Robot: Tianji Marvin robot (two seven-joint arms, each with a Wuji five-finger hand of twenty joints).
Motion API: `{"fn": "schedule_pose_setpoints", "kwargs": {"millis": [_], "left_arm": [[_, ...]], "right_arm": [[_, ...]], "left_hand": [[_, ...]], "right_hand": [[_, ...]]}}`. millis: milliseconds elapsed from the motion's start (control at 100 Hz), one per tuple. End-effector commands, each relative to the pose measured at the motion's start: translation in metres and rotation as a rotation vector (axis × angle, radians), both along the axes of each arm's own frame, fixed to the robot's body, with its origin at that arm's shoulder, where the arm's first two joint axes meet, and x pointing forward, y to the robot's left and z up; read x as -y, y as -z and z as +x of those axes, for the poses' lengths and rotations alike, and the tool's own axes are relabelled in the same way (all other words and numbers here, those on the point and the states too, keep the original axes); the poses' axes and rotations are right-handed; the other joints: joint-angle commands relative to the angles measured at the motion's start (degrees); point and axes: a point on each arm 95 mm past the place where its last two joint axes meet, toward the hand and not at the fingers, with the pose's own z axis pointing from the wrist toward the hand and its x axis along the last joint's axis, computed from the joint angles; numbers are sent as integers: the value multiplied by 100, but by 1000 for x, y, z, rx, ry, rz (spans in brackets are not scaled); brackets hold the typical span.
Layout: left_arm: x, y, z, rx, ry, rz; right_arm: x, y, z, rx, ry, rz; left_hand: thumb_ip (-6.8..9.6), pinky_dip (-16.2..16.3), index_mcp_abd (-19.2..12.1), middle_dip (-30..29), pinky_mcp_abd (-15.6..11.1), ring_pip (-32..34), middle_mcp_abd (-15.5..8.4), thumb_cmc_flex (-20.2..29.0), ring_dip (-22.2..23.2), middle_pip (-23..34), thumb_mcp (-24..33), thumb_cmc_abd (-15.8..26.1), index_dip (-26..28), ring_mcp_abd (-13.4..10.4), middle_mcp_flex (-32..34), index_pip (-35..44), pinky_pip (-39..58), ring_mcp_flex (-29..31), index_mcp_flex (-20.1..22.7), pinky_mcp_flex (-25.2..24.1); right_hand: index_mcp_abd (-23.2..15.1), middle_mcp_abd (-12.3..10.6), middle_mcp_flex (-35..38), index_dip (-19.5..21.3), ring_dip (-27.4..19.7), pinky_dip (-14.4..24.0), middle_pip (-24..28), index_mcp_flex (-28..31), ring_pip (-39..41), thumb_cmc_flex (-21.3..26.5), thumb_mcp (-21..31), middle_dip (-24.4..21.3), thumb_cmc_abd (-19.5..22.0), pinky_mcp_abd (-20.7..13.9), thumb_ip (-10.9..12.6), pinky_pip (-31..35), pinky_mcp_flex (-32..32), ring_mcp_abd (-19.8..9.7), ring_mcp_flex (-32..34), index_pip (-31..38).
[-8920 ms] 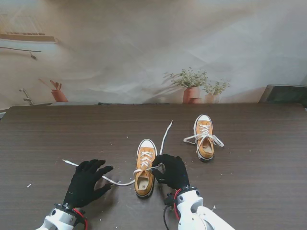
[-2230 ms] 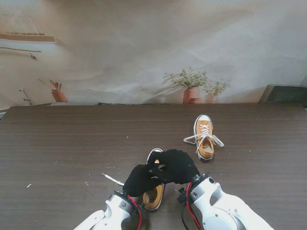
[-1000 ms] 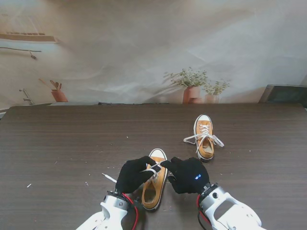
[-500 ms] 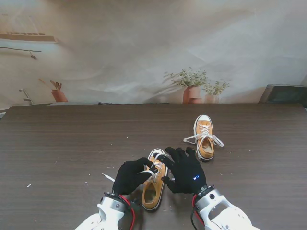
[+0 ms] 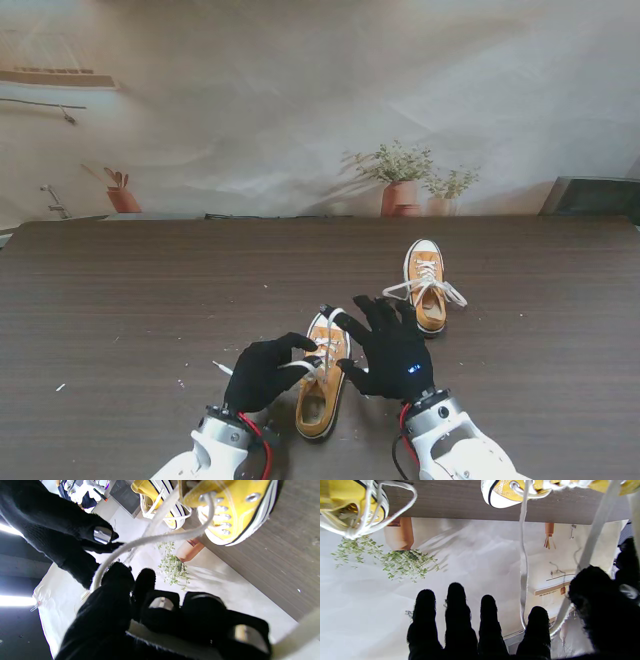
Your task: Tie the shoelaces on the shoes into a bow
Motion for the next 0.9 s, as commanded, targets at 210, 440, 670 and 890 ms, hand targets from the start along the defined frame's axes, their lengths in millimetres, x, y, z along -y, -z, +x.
{"fn": "schedule_pose_setpoints", "kwargs": {"millis": [210,440,670,890], "left_arm": [[-22,1,-13,18,-32,46],[-38,5,-20,17,-82,68],[-46,0,-22,27,-121,81],[-50,-11,-18,62,-137,103]], "right_arm": [[-1,6,-12,-51,62,-1],[4,7,-6,-93,40,147],[6,5,-5,-181,16,367],[4,3,-4,-254,28,603]], "left_hand": [[121,-106,-150,113,-135,-42,-61,135,154,198,-266,283,6,-121,7,-729,586,262,-113,117],[116,-121,-132,110,-103,7,-48,127,177,217,-256,288,21,-98,7,-779,563,268,-89,114],[115,-118,-126,104,-77,24,-44,152,183,225,-248,287,42,-83,26,-769,577,263,-52,114],[112,-116,-126,99,-72,32,-60,165,182,230,-255,296,65,-91,35,-741,582,263,-39,115]], "right_hand": [[-479,116,527,407,1760,1540,3073,-63,4062,-174,-395,2540,-53,250,148,2549,1524,-182,763,1218],[539,-72,2652,548,1924,2039,3366,256,5522,-11,-119,3051,-203,370,123,4106,2962,-196,2258,1385],[2159,-4,2933,373,1361,1464,1659,275,3872,18,321,1534,-178,726,88,3072,2393,184,2169,1144],[2335,294,3256,455,816,764,415,709,2104,131,689,303,-355,879,32,1944,1952,422,2278,1200]]}}
